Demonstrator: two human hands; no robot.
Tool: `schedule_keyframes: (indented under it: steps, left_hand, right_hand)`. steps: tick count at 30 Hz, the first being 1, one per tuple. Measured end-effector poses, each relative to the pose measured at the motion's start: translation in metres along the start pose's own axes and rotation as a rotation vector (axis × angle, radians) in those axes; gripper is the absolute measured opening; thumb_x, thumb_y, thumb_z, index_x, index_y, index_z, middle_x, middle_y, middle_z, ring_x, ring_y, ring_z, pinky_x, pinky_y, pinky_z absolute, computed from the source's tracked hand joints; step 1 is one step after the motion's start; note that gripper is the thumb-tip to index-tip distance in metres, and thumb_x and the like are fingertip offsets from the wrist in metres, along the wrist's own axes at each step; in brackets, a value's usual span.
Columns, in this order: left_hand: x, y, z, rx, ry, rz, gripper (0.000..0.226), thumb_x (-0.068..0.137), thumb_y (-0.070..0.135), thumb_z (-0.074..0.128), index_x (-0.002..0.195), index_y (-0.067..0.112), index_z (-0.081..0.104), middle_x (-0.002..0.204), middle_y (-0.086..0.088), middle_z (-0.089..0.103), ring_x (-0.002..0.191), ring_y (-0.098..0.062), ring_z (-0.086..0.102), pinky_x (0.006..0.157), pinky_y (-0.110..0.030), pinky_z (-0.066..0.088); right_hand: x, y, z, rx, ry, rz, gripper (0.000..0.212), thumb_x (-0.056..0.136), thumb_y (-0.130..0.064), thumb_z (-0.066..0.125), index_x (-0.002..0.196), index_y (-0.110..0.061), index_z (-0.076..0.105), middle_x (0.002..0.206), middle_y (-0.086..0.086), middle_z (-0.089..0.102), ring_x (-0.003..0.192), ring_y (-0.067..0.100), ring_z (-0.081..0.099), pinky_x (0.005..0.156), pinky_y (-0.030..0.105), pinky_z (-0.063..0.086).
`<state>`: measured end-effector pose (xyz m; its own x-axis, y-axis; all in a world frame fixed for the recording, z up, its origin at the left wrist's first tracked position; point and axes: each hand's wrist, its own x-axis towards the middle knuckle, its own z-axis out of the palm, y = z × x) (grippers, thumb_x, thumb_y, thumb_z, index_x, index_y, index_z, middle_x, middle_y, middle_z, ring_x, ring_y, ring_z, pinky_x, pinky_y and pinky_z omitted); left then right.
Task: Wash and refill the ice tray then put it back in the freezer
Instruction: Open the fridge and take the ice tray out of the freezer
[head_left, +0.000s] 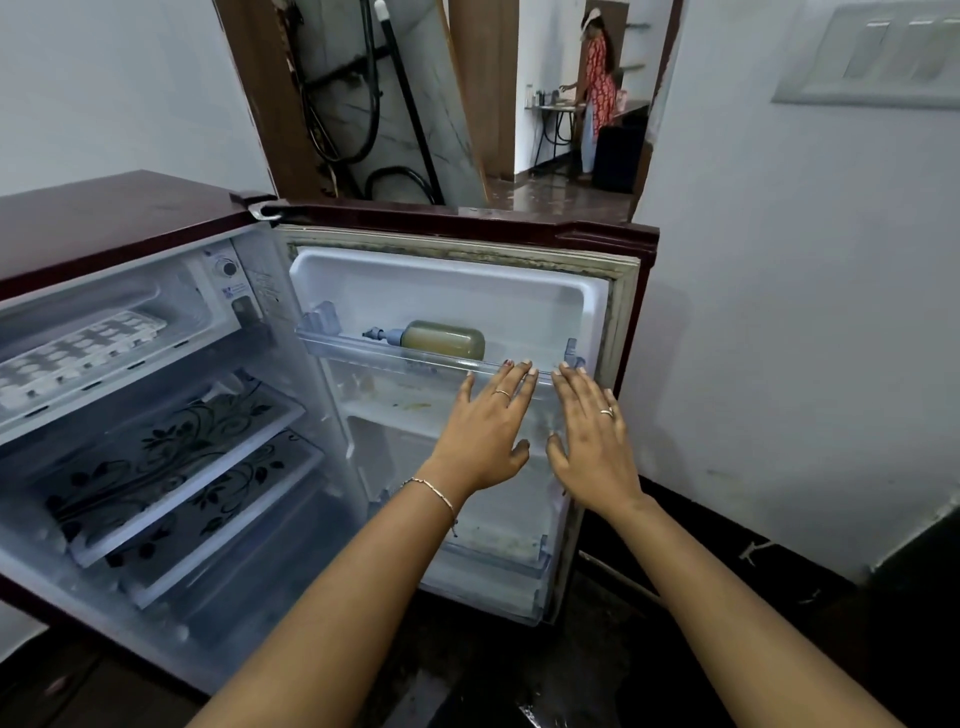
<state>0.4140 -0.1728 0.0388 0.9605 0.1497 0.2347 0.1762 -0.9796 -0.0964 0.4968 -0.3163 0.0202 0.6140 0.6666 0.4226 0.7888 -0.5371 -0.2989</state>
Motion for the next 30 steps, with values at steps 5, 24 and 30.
schedule_keyframes:
  steps: [5,24,30]
  left_hand:
    - [0.01,0.004,-0.007,-0.044,-0.027,-0.016,0.08,0.093,0.04,0.047,0.154,0.013,0.002,0.162,-0.003,0.002,0.149,-0.02,0.001,0.119,-0.047,0.013]
    - [-0.178,-0.104,-0.029,-0.299,0.218,-0.666,0.078,0.093,0.034,0.053,0.154,0.01,0.009,0.161,-0.004,0.008,0.149,-0.018,0.003,0.12,-0.036,0.011]
    - [-0.227,-0.193,-0.028,-0.365,0.3,-0.913,0.078,0.093,0.031,0.054,0.154,0.009,0.009,0.161,-0.004,0.007,0.148,-0.018,0.004,0.12,-0.032,0.01]
  right_hand:
    - [0.007,0.004,-0.003,0.017,-0.027,-0.006,0.076,0.089,-0.017,0.056,0.154,-0.015,0.017,0.161,0.001,0.015,0.149,0.017,0.007,0.122,0.04,0.009]
    - [0.022,-0.166,0.057,0.32,-0.238,-0.421,0.068,0.091,-0.021,0.055,0.151,-0.015,0.025,0.16,0.003,0.018,0.149,0.02,0.011,0.12,0.038,0.013]
    - [0.071,-0.25,0.107,0.435,-0.375,-0.499,0.067,0.092,-0.022,0.056,0.15,-0.017,0.024,0.159,0.001,0.018,0.147,0.018,0.015,0.117,0.032,0.014]
